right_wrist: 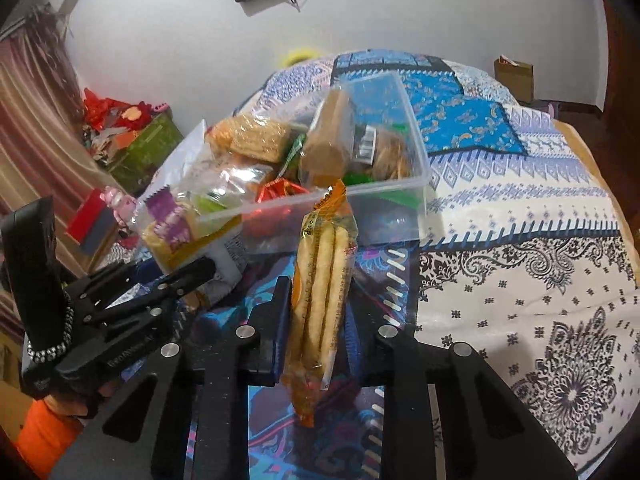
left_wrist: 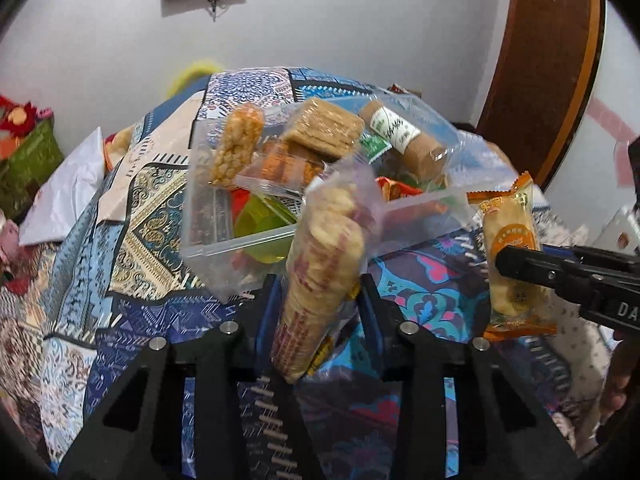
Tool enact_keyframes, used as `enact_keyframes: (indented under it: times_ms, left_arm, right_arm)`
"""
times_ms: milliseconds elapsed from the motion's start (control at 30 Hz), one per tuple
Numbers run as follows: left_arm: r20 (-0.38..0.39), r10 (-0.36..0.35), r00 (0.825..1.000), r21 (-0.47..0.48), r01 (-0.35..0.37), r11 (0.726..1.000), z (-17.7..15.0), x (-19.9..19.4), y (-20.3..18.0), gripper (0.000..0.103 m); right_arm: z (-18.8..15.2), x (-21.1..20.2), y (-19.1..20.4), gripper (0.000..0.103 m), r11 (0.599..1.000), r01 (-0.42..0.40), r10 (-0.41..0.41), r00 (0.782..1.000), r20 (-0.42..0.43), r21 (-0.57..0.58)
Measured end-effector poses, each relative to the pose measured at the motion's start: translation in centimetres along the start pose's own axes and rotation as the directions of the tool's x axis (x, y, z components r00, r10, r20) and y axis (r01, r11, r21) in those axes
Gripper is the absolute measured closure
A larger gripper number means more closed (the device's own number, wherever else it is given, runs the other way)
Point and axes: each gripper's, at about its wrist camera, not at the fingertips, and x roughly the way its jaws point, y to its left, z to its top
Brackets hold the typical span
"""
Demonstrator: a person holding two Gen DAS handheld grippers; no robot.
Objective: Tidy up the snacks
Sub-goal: 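Drop the breadstick bag into the clear box with the left gripper while the right drops the biscuit pack in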
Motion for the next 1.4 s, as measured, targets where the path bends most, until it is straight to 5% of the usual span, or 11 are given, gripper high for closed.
enact_keyframes:
  times_ms: [600, 933, 1400]
  left_arm:
    - [0.165, -0.001, 0.986, -0.080, 0.015, 0.997, 3.8, -6.8, 2.6, 0.067]
    - [0.190, 0.060, 0.980, -0.128, -0.036, 0.991, 7.7, -4.4, 4.8, 0.067]
    - [0.142, 0.135, 0.981, -0.092, -0.122, 0.988, 8.4, 2.2, 4.7, 0.066]
  right_arm:
    - [4.4, -3.2, 1.1, 0.081, 0.999, 0.022, -0.015, 0.990, 0.142, -0.043]
    - [8.4, -1.5, 2.1, 0.081, 0.999, 0.003, 0.007, 0.982, 0.187, -0.054]
    - [9.4, 4.7, 3.0, 0.081, 0.997, -0.017, 0.022, 0.996, 0.083, -0.069]
